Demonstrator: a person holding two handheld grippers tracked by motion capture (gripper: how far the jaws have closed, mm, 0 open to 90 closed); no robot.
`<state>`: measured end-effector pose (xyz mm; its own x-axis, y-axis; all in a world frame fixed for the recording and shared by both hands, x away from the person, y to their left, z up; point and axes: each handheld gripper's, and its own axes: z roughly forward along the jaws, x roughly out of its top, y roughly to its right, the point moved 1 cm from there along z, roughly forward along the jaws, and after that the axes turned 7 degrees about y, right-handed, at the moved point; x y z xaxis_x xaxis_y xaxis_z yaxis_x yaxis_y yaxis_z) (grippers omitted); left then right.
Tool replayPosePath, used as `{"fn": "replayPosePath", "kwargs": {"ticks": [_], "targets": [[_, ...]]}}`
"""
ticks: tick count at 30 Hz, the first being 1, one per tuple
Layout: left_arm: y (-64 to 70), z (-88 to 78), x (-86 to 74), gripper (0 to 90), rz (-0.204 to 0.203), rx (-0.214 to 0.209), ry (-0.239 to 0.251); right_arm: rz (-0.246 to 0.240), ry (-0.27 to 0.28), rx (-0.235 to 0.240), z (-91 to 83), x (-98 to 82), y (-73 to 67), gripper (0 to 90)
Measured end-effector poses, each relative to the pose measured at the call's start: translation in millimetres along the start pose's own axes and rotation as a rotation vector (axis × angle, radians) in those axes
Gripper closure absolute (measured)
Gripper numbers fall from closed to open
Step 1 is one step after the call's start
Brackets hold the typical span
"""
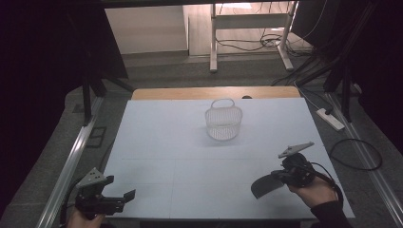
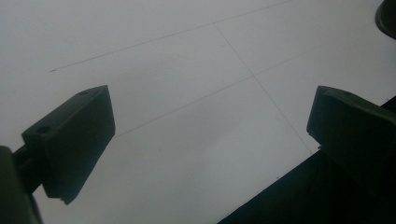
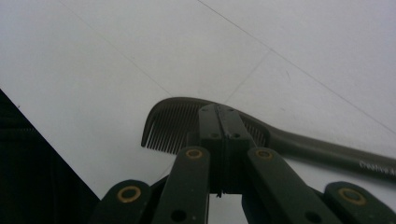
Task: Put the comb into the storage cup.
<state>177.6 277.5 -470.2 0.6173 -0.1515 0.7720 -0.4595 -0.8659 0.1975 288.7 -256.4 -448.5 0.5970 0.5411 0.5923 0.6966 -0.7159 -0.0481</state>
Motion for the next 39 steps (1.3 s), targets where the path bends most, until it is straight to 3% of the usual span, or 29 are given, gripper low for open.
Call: {"fn": "replayPosePath", "kwargs": {"ticks": [7,14,20,35,39], "targets": [[-0.1,-0.2,-0.2,2.0,-0.003,-0.001,0.001,-0.052,-0.018,-0.001,8.5,2.1,-3.5,89.7],[-0.1,-0.2,-0.1,2.1,-0.004,-0.002,0.002,-0.055,-0.013,-0.001,13.2,-7.5,0.5,89.7],[-0.3,-0.2,-0.2,2.2,-0.003,-0.003,0.003,-0.048,-0.011,0.028,18.0,-17.7,2.3,89.7],[-0.3,-0.1,-0.1,2.3,-0.006,-0.004,0.002,-0.141,-0.067,0.068,33.4,-36.6,-3.4,89.7],[-0.4,-0.1,-0.2,2.3,-0.006,-0.005,0.003,-0.147,-0.081,0.073,34.8,-39.4,-3.1,89.7]]}}
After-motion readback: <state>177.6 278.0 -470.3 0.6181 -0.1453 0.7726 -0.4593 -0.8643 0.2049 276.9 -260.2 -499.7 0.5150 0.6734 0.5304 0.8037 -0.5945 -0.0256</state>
